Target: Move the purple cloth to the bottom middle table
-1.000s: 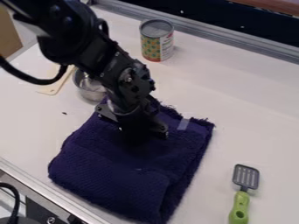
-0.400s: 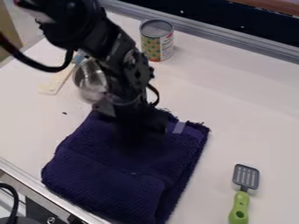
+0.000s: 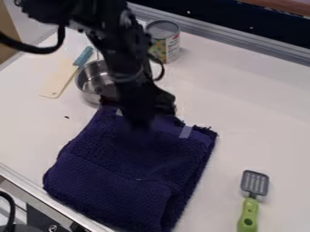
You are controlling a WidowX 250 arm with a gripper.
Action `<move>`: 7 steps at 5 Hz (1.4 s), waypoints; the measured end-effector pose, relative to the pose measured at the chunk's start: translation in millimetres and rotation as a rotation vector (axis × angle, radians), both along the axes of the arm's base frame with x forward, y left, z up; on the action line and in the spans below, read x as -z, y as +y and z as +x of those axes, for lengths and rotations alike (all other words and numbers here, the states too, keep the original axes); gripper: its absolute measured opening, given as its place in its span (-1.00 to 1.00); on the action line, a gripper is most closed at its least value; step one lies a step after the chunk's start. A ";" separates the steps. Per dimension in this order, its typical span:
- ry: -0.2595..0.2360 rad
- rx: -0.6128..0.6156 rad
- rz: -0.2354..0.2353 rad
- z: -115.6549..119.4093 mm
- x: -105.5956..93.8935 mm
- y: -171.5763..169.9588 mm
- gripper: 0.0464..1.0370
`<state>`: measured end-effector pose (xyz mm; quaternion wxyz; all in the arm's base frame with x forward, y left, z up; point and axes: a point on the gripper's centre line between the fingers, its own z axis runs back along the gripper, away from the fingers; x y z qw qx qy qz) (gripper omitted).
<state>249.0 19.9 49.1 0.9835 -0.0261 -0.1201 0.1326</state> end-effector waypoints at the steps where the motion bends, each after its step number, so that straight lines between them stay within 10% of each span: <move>1: 0.013 -0.001 -0.011 5.5 -10.4 1.2 -0.20; 3: -0.114 0.026 0.055 49.6 -20.1 2.0 0.89; 6: -0.215 -0.066 0.096 122.2 -36.2 28.3 0.92; 7: -0.160 -0.130 0.104 143.1 -36.1 57.5 0.92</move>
